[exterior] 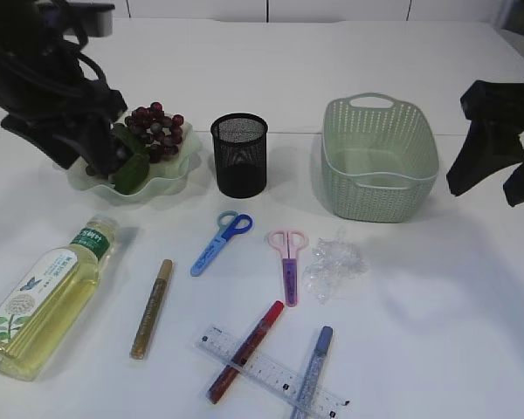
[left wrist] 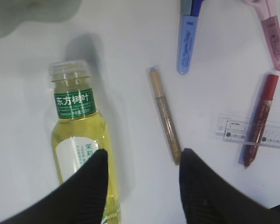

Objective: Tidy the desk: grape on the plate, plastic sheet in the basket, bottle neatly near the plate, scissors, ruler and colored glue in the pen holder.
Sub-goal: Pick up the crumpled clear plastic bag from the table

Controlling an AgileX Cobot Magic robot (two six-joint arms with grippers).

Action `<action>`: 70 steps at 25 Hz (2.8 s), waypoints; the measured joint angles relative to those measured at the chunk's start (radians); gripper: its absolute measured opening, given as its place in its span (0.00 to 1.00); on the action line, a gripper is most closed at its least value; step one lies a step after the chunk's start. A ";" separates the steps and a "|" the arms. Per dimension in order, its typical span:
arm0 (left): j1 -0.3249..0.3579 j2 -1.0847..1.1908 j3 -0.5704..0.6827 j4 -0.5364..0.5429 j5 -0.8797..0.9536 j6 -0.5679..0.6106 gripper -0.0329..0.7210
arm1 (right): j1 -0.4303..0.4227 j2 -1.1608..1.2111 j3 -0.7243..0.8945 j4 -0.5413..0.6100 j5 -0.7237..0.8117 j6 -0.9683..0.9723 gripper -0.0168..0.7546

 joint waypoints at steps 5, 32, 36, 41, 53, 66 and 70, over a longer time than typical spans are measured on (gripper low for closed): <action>0.000 -0.106 0.000 0.001 0.007 0.000 0.53 | 0.054 0.002 0.000 0.002 -0.006 -0.002 0.66; 0.000 -0.549 0.093 0.026 0.037 -0.041 0.53 | 0.219 0.275 0.000 -0.010 -0.250 0.060 0.73; 0.000 -0.555 0.093 0.029 0.040 -0.041 0.53 | 0.248 0.327 0.000 -0.041 -0.328 0.135 0.73; 0.000 -0.555 0.093 0.031 0.040 -0.041 0.53 | 0.299 0.384 -0.002 -0.175 -0.396 0.274 0.72; 0.000 -0.555 0.093 0.031 0.042 -0.043 0.53 | 0.300 0.540 -0.173 -0.286 -0.372 0.342 0.71; 0.000 -0.555 0.093 0.031 0.042 -0.043 0.53 | 0.300 0.604 -0.189 -0.311 -0.353 0.334 0.71; 0.000 -0.555 0.093 0.031 0.042 -0.043 0.53 | 0.302 0.610 -0.196 -0.325 -0.366 0.334 0.71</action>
